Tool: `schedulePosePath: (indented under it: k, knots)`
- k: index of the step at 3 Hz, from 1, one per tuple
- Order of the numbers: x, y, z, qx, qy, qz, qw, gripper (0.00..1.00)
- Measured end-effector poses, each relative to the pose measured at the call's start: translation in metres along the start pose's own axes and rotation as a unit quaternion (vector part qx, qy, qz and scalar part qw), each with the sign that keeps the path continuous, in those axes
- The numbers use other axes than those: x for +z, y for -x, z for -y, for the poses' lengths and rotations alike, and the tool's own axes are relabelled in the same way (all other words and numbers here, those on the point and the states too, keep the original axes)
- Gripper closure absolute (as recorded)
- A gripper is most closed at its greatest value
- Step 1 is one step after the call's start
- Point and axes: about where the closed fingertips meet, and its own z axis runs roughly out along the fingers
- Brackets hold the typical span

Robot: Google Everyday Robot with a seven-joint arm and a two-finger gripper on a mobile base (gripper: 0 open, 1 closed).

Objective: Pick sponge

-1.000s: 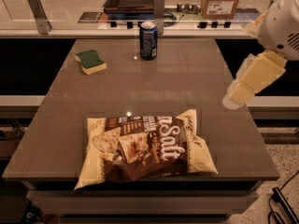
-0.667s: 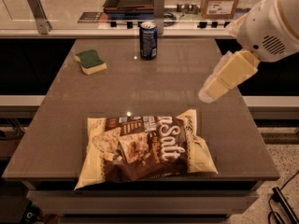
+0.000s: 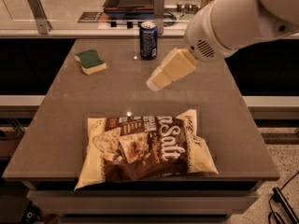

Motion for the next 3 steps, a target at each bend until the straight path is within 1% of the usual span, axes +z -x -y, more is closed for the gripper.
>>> schedulePosePath:
  k: [1, 2, 3]
  knots:
    - [0.035, 0.016, 0.002, 0.013, -0.029, -0.008, 0.9995, 0.00]
    - [0.066, 0.026, 0.005, 0.027, -0.045, -0.029, 0.9982, 0.00]
    - [0.090, 0.033, 0.006, 0.090, -0.049, -0.034, 0.9941, 0.00]
